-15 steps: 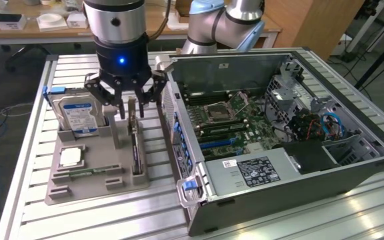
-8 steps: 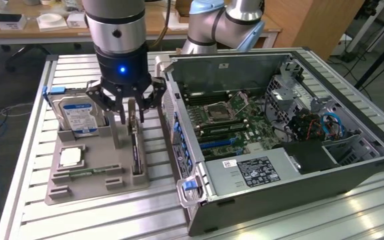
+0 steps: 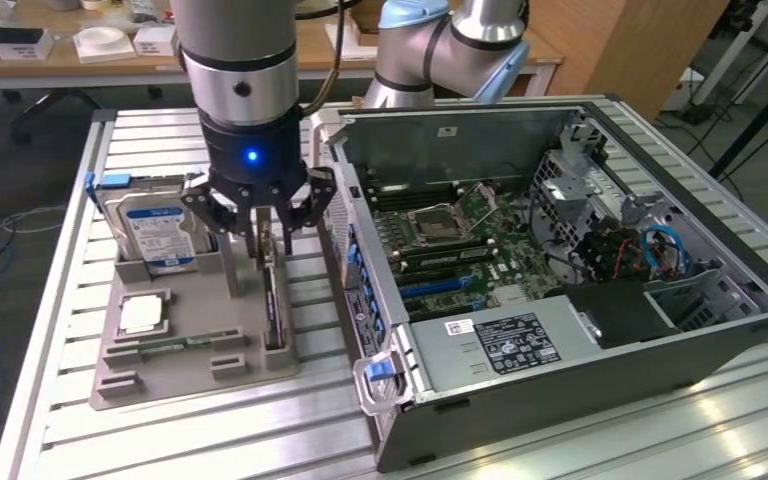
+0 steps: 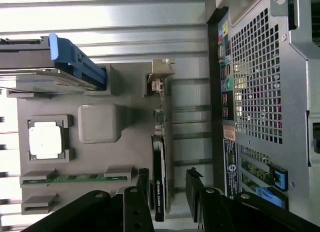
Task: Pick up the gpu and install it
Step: 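Pick up the gpu and move the gpu toward the slot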
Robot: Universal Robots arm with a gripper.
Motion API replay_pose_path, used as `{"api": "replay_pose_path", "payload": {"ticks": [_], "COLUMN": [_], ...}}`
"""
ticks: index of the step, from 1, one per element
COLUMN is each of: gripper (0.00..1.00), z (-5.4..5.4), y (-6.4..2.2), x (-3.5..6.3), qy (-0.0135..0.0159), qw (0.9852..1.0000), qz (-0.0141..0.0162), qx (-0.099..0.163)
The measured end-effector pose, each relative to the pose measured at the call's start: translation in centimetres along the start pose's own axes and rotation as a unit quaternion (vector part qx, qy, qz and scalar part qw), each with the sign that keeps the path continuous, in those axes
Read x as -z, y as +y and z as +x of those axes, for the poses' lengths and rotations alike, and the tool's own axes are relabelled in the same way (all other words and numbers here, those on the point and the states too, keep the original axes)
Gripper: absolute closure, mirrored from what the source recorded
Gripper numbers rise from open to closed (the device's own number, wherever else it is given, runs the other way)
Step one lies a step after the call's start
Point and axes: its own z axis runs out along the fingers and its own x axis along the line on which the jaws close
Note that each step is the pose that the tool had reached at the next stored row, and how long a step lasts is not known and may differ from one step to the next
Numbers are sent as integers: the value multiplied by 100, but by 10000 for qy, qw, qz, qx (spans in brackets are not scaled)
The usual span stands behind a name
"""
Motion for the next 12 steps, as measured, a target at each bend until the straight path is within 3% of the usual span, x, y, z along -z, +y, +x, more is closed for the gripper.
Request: {"api": "replay_pose_path", "payload": {"ticks": [12], "gripper": [57], "z": [24], "y": [-53], "x": [-216], "qy": [0], "qw": [10000], "qz": [1], "qx": [0]}}
